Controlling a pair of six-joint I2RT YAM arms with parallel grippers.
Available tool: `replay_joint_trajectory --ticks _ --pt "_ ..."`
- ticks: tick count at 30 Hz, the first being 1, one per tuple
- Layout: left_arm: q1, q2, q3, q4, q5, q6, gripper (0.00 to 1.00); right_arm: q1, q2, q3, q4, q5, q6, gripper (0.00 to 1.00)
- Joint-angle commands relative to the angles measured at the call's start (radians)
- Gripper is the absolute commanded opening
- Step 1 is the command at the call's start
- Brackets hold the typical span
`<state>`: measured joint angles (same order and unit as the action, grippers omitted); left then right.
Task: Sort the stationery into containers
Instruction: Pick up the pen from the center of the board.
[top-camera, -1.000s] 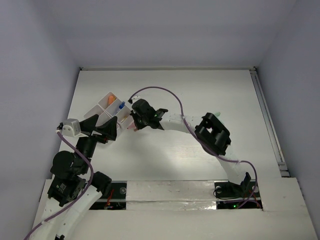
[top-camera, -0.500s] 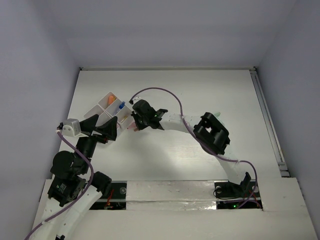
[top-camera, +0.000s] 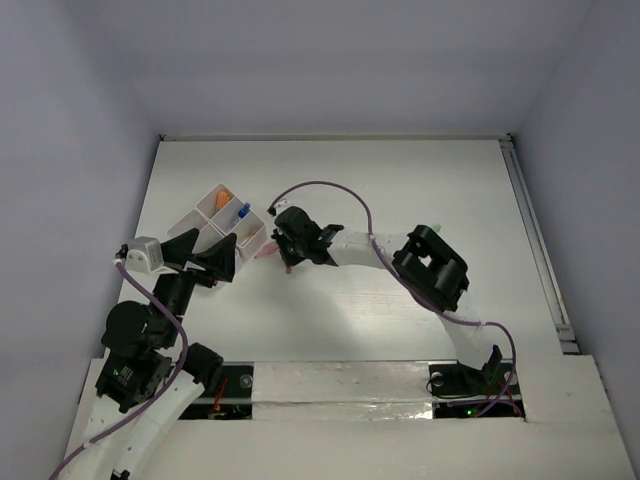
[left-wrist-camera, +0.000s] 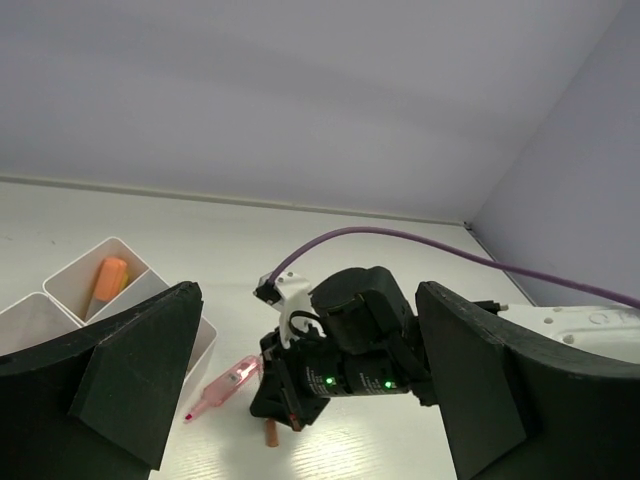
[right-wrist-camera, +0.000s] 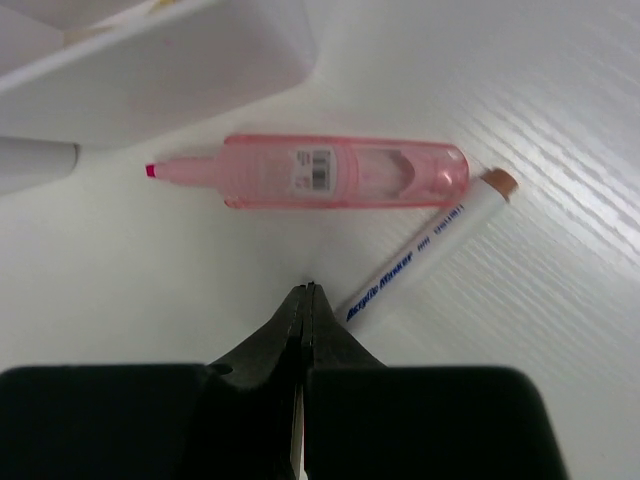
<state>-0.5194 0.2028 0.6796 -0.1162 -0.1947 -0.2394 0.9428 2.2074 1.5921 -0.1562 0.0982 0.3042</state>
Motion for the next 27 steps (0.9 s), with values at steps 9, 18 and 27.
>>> replay_joint_trajectory --ticks 9,18,27 --pt "0.015 0.027 -0.006 0.058 0.028 0.009 0.86 -0.006 -0.135 -0.120 -0.052 0.021 -0.054 0.00" --pt "0.024 0.030 -0.006 0.056 0.032 0.008 0.86 -0.006 -0.199 -0.080 -0.066 0.000 -0.066 0.18" --pt "0.024 0.027 -0.008 0.058 0.049 0.014 0.86 -0.062 -0.115 0.104 -0.218 0.024 -0.063 0.45"
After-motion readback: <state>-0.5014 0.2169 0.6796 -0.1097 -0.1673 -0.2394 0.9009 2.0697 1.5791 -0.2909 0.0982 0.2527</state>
